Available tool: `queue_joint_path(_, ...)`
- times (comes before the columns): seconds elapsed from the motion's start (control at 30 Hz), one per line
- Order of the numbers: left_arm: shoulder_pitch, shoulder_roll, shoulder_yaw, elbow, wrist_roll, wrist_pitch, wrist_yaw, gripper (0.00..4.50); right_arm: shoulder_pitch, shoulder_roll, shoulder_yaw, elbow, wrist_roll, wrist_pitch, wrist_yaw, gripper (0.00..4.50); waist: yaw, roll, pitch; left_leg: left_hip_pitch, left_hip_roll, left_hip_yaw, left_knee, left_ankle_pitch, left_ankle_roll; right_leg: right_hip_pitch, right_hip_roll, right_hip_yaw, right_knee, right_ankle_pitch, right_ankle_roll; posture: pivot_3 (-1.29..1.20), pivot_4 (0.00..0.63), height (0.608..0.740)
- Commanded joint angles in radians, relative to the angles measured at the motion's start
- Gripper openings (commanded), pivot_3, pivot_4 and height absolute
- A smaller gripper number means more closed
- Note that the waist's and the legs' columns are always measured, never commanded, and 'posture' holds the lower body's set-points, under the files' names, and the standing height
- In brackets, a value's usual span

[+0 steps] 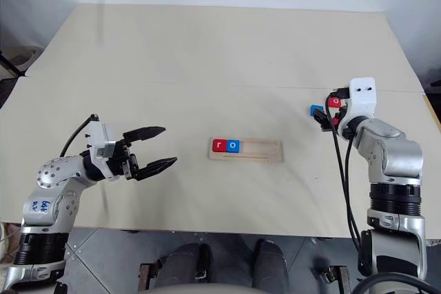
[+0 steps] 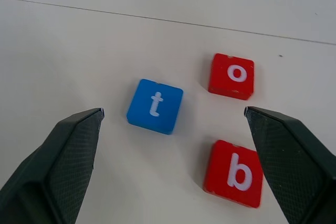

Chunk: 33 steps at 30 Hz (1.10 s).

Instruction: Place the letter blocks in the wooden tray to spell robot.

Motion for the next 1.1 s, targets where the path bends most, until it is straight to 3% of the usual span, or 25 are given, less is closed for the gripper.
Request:
queue_joint_path(0.03,-0.022,-0.003,-0.008,-0.014,-0.009,-0.025,0.0,4.46,0.013,-0.011,-0.044,-0.057,-0.005,0.022,-0.023,4.5,0.0,0.0,0.0,0.0,0.0,0.0,0.0,0.0,0.0,0.0,0.0,0.0,0.0,0.0,0.0,0.0,0.15,0.74)
queue_joint_path(0.57,-0.036,-0.007,-0.037,-0.011,-0.003,-0.047,0.004,4.46,0.01,0.073,-0.097,0.154,-0.044,-0.025,-0.142,4.5,-0.003,0.0,0.0,0.0,0.0,0.001,0.0,0.0,0.0,-0.001,0.0,0.001,0.001,0.0,0.0,0.0,0.15,0.74)
queue_joint_path(0.7,-0.033,-0.009,-0.032,-0.008,-0.004,-0.054,0.009,4.5,0.008,0.074,-0.094,0.169,-0.04,-0.039,-0.134,3.65,-0.001,0.0,0.0,0.0,0.0,0.001,0.0,0.0,0.0,0.0,0.0,0.001,0.0,0.0,0.0,0.0,0.15,0.74)
queue_joint_path(0.9,-0.041,-0.015,-0.039,0.014,0.0,-0.07,0.009,4.5,-0.006,0.063,-0.091,0.168,-0.04,-0.046,-0.126,1.55,0.0,0.0,0.0,0.0,0.0,0.001,0.0,0.0,0.0,0.0,0.0,0.001,0.0,0.0,0.0,0.0,0.15,0.74)
queue_joint_path(1.1,-0.078,-0.013,-0.054,0.068,0.001,-0.079,-0.017,4.5,0.058,0.042,-0.116,-0.031,0.001,0.068,-0.116,1.46,0.001,0.0,0.0,0.0,0.0,0.001,0.0,0.0,0.0,-0.001,0.0,0.001,0.0,0.0,0.0,0.0,0.15,0.74)
